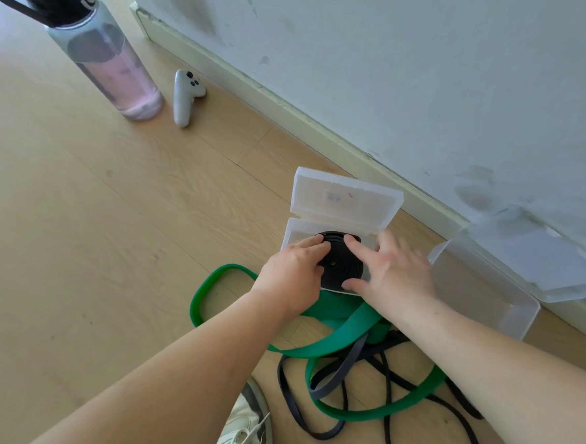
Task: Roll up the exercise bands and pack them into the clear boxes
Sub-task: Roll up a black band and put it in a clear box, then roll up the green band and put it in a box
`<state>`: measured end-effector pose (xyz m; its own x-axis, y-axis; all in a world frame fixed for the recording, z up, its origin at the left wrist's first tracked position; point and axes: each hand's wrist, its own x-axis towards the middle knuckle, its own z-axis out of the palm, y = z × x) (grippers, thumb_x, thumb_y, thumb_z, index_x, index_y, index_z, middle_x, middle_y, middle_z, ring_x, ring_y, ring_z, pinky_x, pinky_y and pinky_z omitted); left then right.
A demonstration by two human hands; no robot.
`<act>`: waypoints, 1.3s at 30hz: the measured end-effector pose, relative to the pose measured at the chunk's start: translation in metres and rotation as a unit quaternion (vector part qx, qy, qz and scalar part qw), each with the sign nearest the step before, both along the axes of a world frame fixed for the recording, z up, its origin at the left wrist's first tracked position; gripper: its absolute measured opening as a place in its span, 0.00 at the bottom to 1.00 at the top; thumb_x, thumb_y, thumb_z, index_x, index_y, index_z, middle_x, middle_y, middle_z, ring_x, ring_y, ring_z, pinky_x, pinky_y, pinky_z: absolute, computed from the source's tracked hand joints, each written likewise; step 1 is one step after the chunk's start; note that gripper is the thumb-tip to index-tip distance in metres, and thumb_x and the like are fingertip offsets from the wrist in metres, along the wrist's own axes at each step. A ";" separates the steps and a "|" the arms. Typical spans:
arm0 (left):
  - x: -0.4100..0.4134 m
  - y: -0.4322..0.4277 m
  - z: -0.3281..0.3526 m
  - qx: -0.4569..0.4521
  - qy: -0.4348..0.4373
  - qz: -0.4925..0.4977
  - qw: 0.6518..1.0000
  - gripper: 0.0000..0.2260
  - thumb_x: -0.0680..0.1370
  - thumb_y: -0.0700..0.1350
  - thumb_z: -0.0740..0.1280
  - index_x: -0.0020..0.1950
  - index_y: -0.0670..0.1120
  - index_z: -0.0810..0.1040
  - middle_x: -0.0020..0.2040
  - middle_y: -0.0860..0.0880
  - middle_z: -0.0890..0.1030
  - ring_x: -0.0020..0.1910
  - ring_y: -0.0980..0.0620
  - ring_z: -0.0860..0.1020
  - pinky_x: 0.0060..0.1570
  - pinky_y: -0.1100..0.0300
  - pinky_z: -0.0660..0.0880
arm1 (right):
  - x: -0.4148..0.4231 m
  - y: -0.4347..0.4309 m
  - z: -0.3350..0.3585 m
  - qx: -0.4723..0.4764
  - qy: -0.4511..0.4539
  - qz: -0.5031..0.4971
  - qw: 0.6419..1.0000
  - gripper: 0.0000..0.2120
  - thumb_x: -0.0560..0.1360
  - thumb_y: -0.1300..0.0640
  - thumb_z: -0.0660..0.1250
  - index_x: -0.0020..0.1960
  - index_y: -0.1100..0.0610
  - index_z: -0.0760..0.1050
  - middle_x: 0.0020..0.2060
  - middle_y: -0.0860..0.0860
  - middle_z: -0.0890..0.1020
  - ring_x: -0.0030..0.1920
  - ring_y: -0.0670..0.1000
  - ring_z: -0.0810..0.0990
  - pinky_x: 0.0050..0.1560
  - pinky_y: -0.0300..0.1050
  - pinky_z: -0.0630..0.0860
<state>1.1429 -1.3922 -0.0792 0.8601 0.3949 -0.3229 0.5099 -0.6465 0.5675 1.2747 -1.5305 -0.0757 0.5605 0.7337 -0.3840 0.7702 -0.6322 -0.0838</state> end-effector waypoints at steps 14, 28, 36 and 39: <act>0.013 0.004 0.002 0.020 -0.006 0.003 1.000 0.20 0.84 0.41 0.59 0.77 0.49 0.69 0.77 0.52 0.70 0.75 0.49 0.68 0.66 0.50 0.74 | 0.015 0.015 0.005 -0.021 0.009 -0.013 1.000 0.33 0.79 0.33 0.62 0.80 0.36 0.54 0.62 0.53 0.69 0.61 0.56 0.72 0.56 0.52 0.72; -0.052 -0.071 0.019 0.034 0.009 -0.055 0.998 0.12 0.79 0.60 0.65 0.51 0.52 0.79 0.44 0.53 0.81 0.43 0.48 0.80 0.41 0.54 0.79 | -0.026 -0.061 0.038 0.018 0.102 -0.001 0.995 0.09 0.80 0.44 0.63 0.46 0.48 0.70 0.43 0.45 0.74 0.43 0.51 0.76 0.42 0.48 0.76; -0.057 -0.055 0.009 0.041 0.101 -0.039 0.993 0.11 0.81 0.50 0.63 0.63 0.50 0.75 0.56 0.49 0.77 0.56 0.44 0.78 0.44 0.51 0.76 | -0.021 -0.045 0.028 -0.006 0.109 0.025 0.994 0.08 0.81 0.49 0.63 0.59 0.48 0.72 0.48 0.43 0.72 0.48 0.50 0.74 0.44 0.47 0.74; -0.067 -0.036 0.006 0.059 0.198 -0.062 0.977 0.16 0.76 0.47 0.66 0.64 0.50 0.73 0.56 0.49 0.72 0.59 0.45 0.72 0.40 0.53 0.70 | -0.022 -0.034 0.025 0.003 0.126 0.061 0.990 0.11 0.82 0.49 0.62 0.63 0.48 0.74 0.48 0.43 0.70 0.50 0.50 0.73 0.46 0.47 0.74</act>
<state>1.0762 -1.4286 -0.0737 0.7211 0.3505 -0.5977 0.5878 -0.7661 0.2599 1.2525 -1.5649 -0.0504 0.3552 0.7925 -0.4957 0.7946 -0.5353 -0.2864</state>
